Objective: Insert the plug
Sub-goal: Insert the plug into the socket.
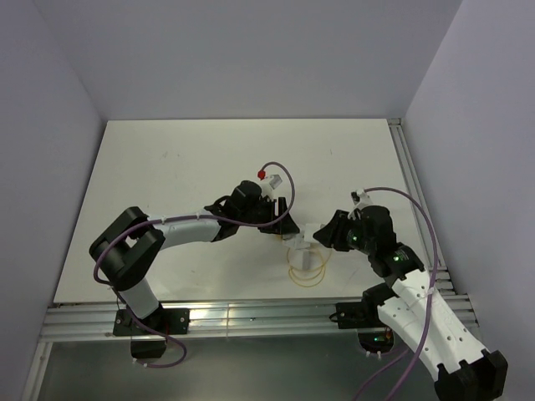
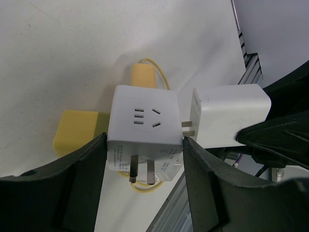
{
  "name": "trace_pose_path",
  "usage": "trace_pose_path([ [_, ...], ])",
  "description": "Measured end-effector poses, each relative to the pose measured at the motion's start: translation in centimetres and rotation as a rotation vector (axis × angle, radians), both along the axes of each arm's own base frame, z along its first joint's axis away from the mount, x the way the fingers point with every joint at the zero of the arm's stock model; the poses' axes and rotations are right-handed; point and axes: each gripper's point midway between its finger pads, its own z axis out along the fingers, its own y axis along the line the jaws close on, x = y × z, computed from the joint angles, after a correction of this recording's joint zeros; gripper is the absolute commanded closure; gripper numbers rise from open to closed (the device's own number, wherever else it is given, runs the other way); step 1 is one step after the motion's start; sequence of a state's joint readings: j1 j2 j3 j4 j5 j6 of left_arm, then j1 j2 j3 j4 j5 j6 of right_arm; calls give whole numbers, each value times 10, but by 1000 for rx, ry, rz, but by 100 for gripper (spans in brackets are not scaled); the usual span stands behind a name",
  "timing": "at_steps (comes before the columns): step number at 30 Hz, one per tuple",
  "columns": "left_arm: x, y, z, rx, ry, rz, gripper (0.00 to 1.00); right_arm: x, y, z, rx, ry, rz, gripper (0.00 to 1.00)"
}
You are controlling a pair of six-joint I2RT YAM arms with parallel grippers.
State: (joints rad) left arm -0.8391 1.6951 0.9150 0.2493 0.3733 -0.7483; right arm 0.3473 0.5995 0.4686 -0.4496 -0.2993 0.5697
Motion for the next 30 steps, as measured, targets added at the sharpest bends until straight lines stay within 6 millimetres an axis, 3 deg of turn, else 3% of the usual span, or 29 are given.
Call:
trace_pose_path([
  [10,-7,2,1,-47,61,-29,100,4,-2,14,-27,-13,4,100],
  [19,-3,14,4,-107,154,-18,100,20,4,90,-18,-117,26,100],
  [30,-6,15,6,-152,181,-24,100,11,10,75,-29,-47,78,100],
])
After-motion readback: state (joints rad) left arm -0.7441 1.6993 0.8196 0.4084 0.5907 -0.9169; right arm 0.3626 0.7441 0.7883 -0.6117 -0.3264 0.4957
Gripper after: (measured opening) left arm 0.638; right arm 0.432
